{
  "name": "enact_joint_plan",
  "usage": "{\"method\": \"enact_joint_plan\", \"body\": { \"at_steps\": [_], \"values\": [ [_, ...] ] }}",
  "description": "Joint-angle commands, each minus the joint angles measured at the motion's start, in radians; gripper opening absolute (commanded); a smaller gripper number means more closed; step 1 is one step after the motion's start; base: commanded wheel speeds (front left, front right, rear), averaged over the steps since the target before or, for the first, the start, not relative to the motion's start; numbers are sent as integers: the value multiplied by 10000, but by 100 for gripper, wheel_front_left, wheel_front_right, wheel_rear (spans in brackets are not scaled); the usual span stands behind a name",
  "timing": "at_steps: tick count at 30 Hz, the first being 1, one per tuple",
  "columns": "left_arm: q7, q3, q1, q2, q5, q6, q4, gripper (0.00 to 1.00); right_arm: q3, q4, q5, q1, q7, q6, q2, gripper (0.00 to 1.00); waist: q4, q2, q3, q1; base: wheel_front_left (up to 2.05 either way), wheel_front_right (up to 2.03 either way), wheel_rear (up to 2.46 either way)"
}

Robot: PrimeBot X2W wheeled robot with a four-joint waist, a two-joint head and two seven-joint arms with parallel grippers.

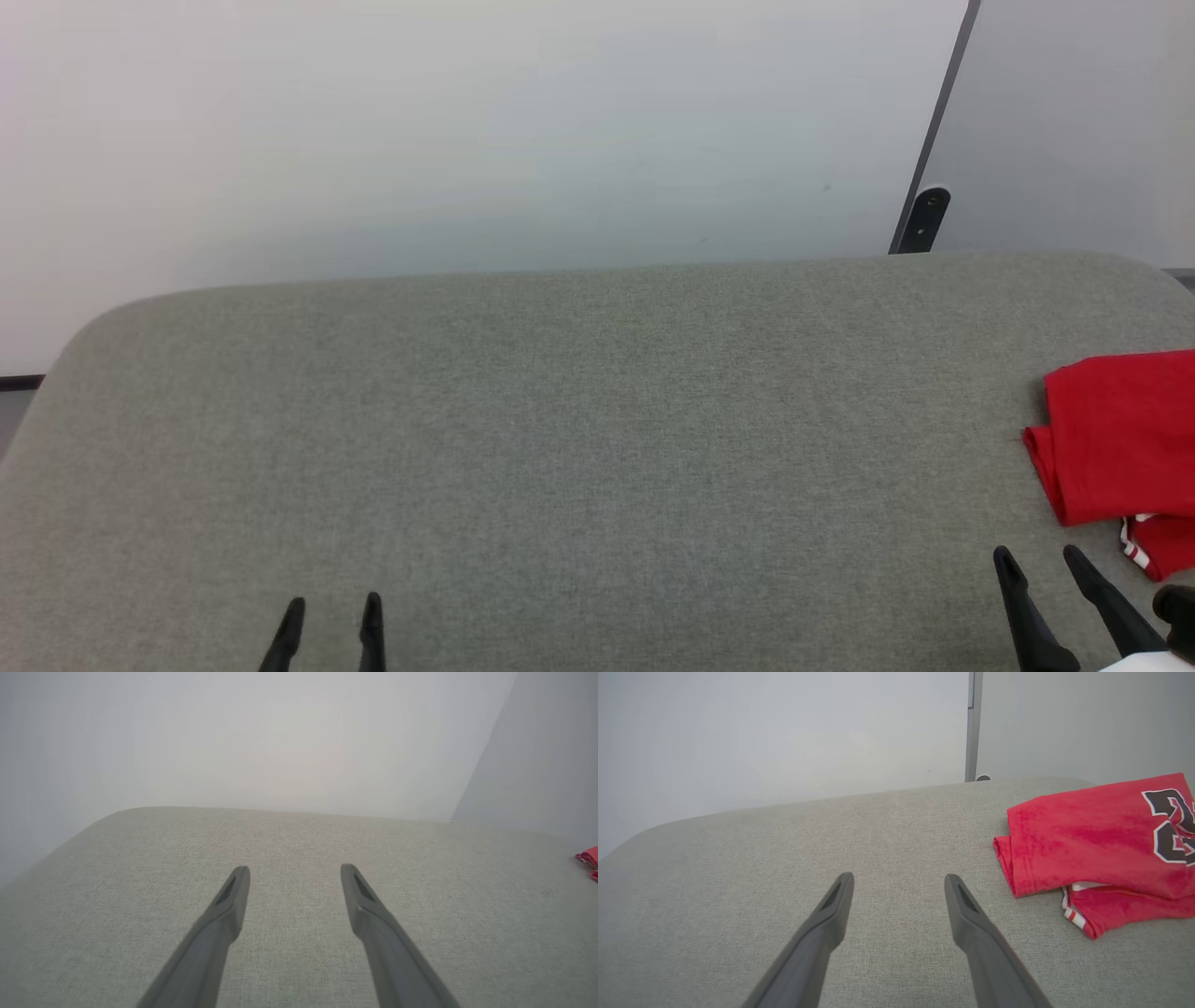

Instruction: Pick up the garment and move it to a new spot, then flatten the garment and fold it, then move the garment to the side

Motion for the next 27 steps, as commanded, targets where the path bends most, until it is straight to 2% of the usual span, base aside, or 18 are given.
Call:
{"method": "enact_joint_plan", "body": {
  "at_steps": [1,27],
  "values": [
    [-4,-64,9,52,109,-7,-88,100,56,-124,-89,66,41,-16,45,100,-11,0,7,0,0,0,0],
    [120,-105,118,213,-1,312,-291,100,155,-299,-10,140,-24,-16,60,100,-73,0,-4,0,0,0,0]
  ]
}}
